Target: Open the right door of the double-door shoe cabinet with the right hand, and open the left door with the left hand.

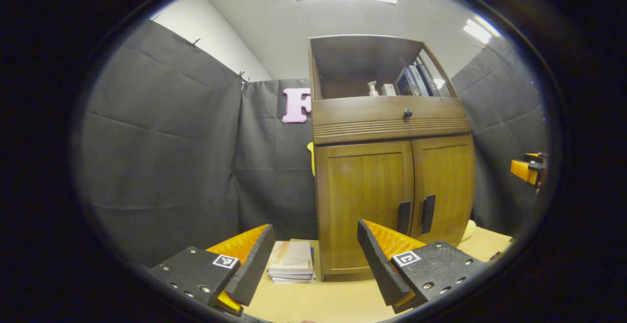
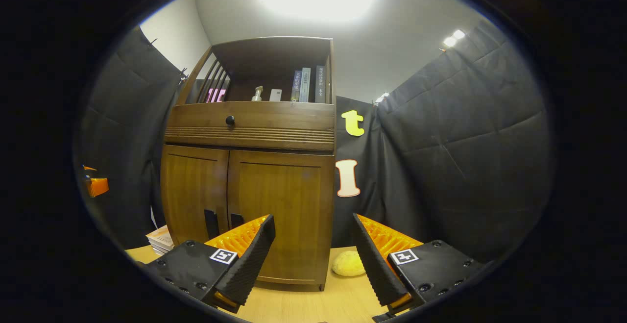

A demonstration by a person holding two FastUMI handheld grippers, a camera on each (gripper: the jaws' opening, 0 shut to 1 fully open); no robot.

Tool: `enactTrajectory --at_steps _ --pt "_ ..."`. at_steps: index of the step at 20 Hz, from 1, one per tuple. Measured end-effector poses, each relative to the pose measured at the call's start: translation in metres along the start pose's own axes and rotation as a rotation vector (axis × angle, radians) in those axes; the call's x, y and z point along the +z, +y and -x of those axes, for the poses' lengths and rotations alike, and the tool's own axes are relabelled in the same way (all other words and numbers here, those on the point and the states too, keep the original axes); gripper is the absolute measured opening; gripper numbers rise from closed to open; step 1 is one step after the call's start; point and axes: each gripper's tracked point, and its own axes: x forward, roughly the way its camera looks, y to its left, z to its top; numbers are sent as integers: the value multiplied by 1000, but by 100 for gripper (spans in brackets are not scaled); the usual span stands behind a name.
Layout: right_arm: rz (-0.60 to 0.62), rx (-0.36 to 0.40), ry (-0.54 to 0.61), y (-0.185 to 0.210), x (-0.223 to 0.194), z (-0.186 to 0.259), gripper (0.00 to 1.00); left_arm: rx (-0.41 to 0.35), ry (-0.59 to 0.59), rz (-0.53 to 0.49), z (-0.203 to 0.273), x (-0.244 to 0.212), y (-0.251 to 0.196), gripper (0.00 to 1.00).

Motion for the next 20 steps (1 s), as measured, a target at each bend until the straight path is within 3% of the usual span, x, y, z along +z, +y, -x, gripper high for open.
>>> enactTrajectory --at_steps 20 --pt "-57 127 -9 105 -30 -93 97 195 31 -45 -1 2 20 100"
